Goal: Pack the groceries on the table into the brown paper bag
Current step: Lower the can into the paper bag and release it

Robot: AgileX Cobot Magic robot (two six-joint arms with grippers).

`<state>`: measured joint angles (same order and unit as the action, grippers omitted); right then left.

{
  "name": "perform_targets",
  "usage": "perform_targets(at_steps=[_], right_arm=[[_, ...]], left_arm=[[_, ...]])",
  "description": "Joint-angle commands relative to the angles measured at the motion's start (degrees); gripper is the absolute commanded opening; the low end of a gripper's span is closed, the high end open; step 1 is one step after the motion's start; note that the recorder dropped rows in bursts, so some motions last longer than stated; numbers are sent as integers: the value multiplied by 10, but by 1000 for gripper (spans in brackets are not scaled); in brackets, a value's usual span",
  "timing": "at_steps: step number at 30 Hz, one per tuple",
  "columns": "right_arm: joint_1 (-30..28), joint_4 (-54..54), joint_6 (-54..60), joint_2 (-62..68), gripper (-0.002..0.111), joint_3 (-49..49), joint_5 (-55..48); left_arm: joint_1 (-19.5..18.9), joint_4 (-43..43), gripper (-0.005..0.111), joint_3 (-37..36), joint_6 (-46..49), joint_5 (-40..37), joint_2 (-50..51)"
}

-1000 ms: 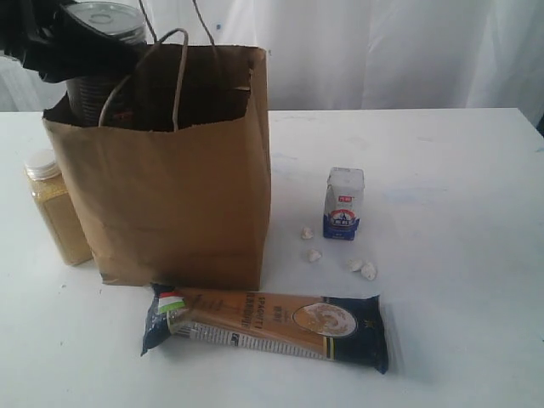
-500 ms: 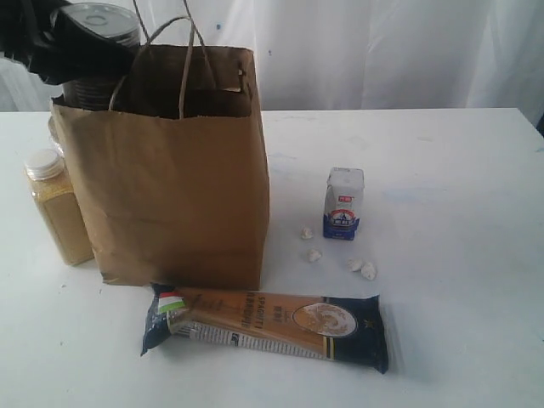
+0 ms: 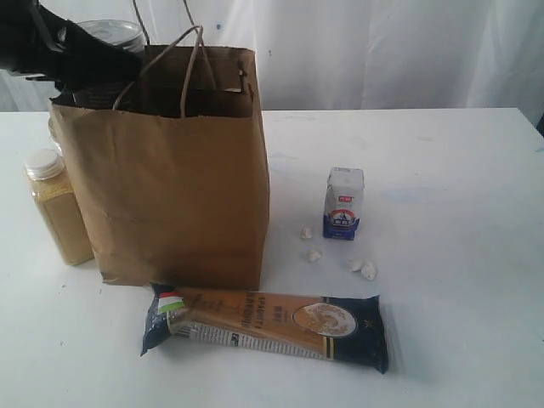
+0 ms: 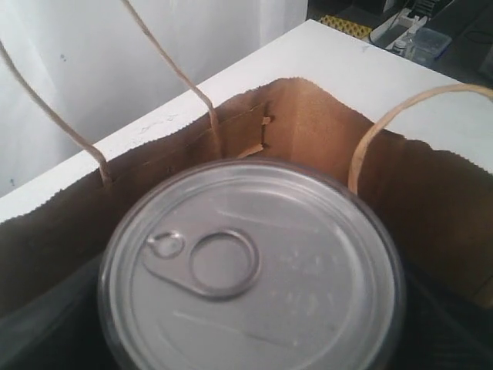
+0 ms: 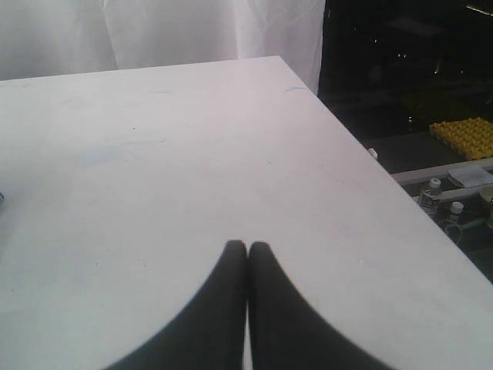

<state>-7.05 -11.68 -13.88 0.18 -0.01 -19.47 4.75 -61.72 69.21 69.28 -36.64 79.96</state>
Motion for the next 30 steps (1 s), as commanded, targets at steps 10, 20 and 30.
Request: perform_targets(at_steps=[10,20,30], right_arm=[[-3,-2,-1,-2,0,0,2],[-3,-2,-1,-2,0,0,2],[-3,-2,-1,-2,0,0,2]], left_arm=[[0,-37,68,1,-1,-40,-6],[0,-21,97,1,-4,-49,-5],[0,-21,105,1,-5,-75,-5]])
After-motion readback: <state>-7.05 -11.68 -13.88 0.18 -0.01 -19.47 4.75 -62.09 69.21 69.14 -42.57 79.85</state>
